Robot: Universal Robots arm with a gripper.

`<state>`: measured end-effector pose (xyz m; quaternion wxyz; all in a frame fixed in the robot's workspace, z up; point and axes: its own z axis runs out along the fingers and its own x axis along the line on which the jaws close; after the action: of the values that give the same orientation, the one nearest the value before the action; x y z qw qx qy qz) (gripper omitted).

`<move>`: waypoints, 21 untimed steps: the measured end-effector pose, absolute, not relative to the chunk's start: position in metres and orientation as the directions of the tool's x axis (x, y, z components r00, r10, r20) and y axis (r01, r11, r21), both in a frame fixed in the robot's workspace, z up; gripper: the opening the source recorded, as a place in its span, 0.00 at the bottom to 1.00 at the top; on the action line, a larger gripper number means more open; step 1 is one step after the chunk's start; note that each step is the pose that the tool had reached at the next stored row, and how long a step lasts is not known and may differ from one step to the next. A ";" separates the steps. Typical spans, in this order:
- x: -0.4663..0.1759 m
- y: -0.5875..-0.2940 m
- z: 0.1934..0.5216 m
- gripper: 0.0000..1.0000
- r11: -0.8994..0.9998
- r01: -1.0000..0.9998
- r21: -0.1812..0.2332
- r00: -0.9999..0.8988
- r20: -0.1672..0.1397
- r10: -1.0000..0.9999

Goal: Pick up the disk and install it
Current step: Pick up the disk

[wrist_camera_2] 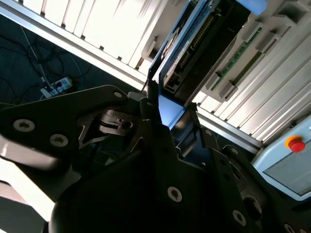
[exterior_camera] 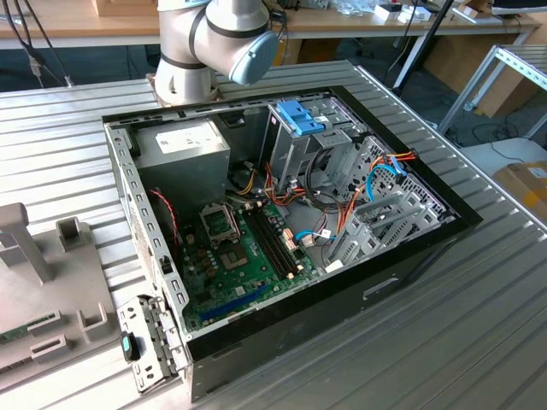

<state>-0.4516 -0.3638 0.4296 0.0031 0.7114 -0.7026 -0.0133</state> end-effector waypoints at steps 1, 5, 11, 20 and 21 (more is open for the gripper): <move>-0.452 -0.364 0.430 0.36 -0.013 -1.000 0.023 0.012 -0.015 -1.000; -0.452 -0.364 0.439 0.36 -0.013 -1.000 0.023 0.012 -0.015 -1.000; -0.452 -0.364 0.458 0.36 -0.013 -1.000 0.023 0.012 -0.015 -1.000; -0.452 -0.364 0.472 0.36 -0.013 -1.000 0.023 0.012 -0.015 -1.000; -0.452 -0.364 0.474 0.36 -0.013 -1.000 0.023 0.012 -0.015 -1.000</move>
<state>-0.4517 -0.3638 0.4744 0.0030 0.7114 -0.7026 -0.0134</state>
